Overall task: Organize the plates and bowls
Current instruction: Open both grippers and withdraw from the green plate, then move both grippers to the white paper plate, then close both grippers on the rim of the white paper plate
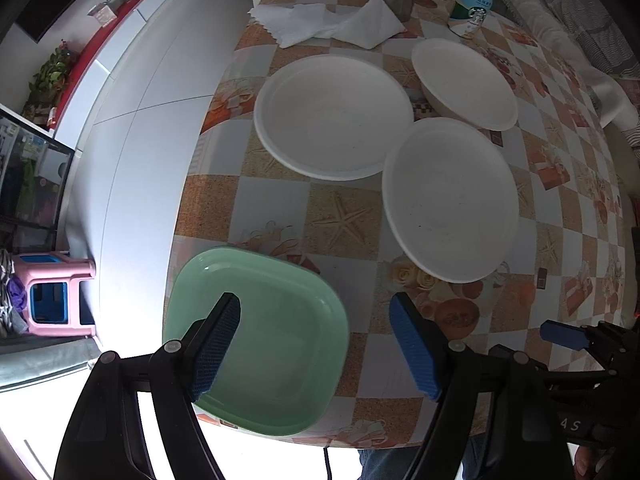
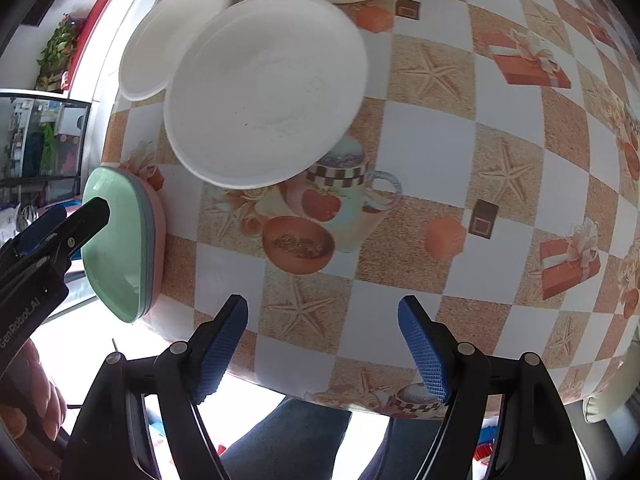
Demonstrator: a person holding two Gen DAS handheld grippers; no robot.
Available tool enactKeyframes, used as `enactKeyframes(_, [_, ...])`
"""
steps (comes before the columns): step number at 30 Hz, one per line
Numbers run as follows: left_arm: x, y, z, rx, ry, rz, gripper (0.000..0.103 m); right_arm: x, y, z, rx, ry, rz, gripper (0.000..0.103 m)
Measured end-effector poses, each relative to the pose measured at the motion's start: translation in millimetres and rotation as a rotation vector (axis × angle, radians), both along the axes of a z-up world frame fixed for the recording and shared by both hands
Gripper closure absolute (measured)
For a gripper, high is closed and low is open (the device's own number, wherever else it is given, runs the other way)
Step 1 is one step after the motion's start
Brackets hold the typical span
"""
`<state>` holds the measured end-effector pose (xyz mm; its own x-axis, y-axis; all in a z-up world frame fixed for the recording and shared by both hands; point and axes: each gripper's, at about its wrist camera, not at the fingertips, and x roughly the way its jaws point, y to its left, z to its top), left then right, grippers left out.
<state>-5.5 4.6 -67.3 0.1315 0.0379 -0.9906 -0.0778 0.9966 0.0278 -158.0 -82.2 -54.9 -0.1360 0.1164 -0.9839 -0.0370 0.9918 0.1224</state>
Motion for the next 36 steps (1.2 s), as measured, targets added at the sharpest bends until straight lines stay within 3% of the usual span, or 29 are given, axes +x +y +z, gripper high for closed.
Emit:
enactKeyframes(12, [43, -17, -8, -0.068, 0.018, 0.039, 0.023, 48, -21, 9, -0.054, -0.089, -0.087, 0.024])
enactKeyframes(23, [64, -24, -37, -0.014, 0.087, 0.102, 0.023, 105, -26, -3, -0.034, -0.120, -0.109, 0.024])
enactKeyframes(29, [70, -27, -53, -0.012, 0.135, 0.158, 0.034, 131, -16, -23, -0.023, -0.100, -0.060, 0.024])
enactKeyframes(31, [70, -27, -57, -0.028, 0.149, 0.173, 0.047, 138, -14, -30, -0.009, -0.088, -0.052, 0.025])
enactKeyframes(33, [70, -30, -61, -0.034, 0.162, 0.171, 0.058, 144, -12, -34, 0.006, -0.082, -0.036, 0.035])
enactKeyframes(36, [69, -34, -63, -0.044, 0.164, 0.165, 0.064, 149, -6, -43, 0.038, -0.048, -0.018, 0.065])
